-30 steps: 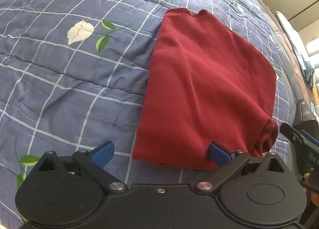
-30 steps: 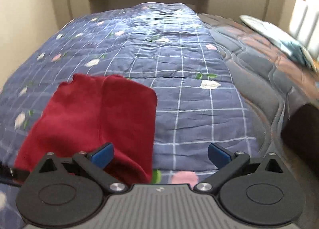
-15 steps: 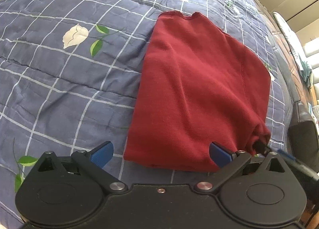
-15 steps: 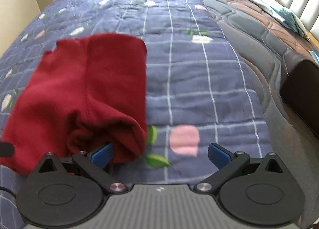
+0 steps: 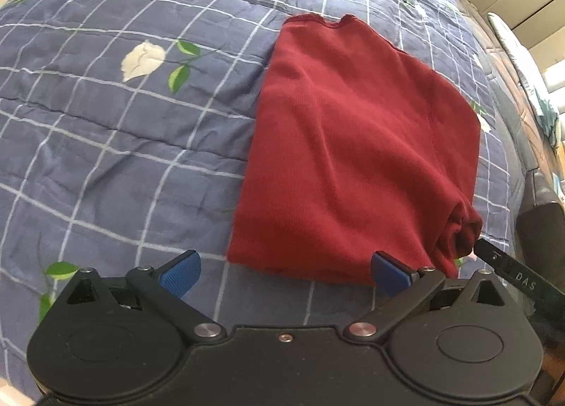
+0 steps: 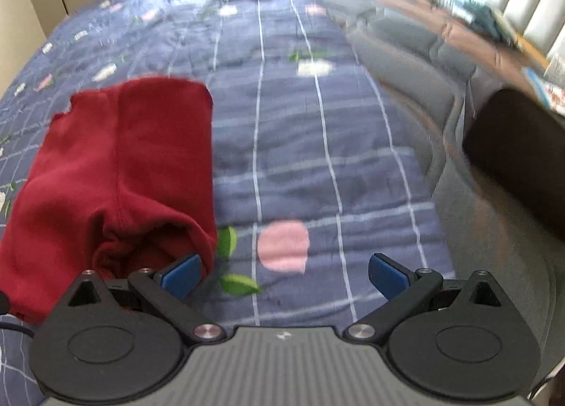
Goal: Fold small clothes
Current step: 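Open the right gripper and withdraw both grippers from the folded sweater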
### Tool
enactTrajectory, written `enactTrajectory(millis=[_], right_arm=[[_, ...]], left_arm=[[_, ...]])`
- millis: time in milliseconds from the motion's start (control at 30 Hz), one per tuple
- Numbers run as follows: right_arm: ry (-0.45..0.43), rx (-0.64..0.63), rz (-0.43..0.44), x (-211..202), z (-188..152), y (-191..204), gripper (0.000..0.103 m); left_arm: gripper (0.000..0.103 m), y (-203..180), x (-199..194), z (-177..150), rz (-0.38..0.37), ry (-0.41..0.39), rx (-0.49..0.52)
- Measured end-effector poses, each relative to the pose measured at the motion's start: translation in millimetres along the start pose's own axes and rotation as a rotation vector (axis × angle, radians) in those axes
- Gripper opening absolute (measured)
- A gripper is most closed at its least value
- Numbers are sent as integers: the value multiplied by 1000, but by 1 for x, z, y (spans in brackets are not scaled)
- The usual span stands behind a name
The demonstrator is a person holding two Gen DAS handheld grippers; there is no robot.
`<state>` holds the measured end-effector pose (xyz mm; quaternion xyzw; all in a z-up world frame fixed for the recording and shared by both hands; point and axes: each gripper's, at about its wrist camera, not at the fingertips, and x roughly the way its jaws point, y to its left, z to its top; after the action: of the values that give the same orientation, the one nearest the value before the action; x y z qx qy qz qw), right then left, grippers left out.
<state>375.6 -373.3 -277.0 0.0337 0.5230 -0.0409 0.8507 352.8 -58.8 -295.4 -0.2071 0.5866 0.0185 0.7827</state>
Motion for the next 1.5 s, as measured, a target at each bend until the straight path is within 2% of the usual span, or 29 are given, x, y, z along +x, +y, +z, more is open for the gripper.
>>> enactTrajectory(millis=[100,200,367,433,600,700,933,1033,1200,1333,1500], right_arm=[[52,50,17,8,0,-6,103],[51,118,17,8,3,-16,103],[-40,236,-28,6,18,-27,103],[-78,263,-13,9,26,-28,103],[-126,188,217,22,47,-14,103],[-106,116,254,33,60,2,103],[-1,73,457,66,77,25,103],[60,60,459,85,76,33,103],[-11,51,448,86,65,39,103],[-70,49,450,83,54,37,103],[-74,45,450,83,56,37,103]], left_arm=[[102,7,-8,-1,9,-3,-29],[102,13,-15,2,29,-22,-65],[102,18,-22,20,54,-123,-134],[102,18,-19,31,54,-150,-154],[102,11,-7,57,47,-188,-168],[102,4,3,70,42,-194,-153],[102,-3,28,82,15,-147,-108],[102,0,48,82,12,-113,-90],[103,8,69,77,11,-80,-143],[103,8,70,70,9,-112,-152],[103,6,68,66,18,-141,-147]])
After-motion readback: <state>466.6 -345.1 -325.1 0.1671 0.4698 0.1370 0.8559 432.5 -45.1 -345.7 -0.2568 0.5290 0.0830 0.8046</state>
